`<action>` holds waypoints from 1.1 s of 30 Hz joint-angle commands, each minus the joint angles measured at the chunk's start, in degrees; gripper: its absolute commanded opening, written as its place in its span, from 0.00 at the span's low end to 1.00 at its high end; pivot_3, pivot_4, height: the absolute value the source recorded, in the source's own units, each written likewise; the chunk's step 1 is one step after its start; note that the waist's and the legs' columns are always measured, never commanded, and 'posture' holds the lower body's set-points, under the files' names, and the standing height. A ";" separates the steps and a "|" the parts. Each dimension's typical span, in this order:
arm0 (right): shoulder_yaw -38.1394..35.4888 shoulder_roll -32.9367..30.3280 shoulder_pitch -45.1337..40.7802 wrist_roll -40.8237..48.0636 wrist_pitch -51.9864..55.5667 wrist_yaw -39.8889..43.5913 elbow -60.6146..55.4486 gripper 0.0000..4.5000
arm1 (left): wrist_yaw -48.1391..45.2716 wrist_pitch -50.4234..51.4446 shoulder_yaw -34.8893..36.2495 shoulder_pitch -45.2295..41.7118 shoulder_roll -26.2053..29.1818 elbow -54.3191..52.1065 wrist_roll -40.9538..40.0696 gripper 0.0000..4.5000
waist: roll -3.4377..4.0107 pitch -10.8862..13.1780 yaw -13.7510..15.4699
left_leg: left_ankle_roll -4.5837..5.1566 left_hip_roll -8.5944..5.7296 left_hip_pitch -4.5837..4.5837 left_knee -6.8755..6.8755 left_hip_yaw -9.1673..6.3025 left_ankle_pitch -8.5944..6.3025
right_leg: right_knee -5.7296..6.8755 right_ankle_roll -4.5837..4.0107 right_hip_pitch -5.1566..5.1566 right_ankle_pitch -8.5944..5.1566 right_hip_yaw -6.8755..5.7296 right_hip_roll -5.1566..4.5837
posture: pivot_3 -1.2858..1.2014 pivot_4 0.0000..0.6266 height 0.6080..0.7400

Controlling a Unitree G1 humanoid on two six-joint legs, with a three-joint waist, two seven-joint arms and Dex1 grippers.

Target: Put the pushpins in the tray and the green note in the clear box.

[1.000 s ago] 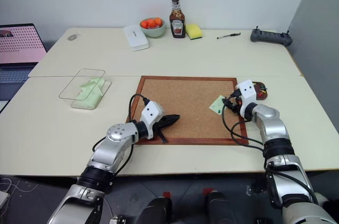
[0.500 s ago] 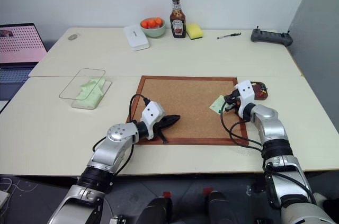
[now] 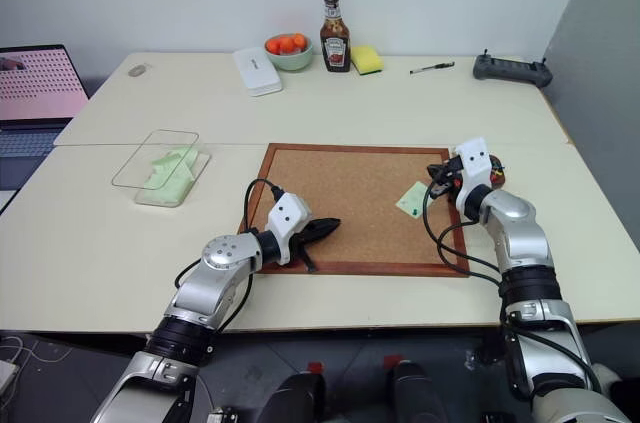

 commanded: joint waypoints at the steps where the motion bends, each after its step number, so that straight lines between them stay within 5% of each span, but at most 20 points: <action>1: -2.40 -2.63 -2.94 -0.95 -1.89 -3.08 0.84 0.00 | -0.50 1.91 -2.51 1.98 -0.40 0.93 1.34 0.00 | 0.00 0.00 0.01 | 0.00 0.00 0.00 0.00 0.00 0.00 | 0.00 0.00 0.00 0.00 0.00 0.00 | 0.52 0.24 1.00; 10: 0.83 -9.61 -8.67 -12.32 -9.36 -13.25 17.69 0.00 | -0.68 1.58 -2.69 2.02 -0.56 1.10 1.90 0.00 | 0.01 -0.01 0.00 | 0.00 -0.02 0.00 -0.01 0.04 0.00 | -0.02 -0.01 0.00 -0.01 0.03 -0.01 | 0.52 0.24 1.00; 22: 3.30 -8.48 -13.04 -15.28 -13.66 -13.89 28.20 0.00 | -0.59 1.61 -2.76 2.16 -0.64 0.78 2.17 0.00 | 0.04 -0.02 -0.02 | 0.00 -0.03 0.01 -0.01 0.06 0.00 | -0.02 0.00 0.01 0.00 0.07 -0.01 | 0.52 0.24 1.00; 33: 2.41 -9.08 -14.44 -15.29 -14.58 -14.93 27.88 0.51 | -0.33 1.63 -2.76 2.42 -0.91 0.66 2.16 0.00 | 0.05 -0.03 -0.03 | 0.00 -0.03 0.01 -0.01 0.06 0.00 | -0.01 -0.01 0.01 0.00 0.08 -0.01 | 0.52 0.24 1.00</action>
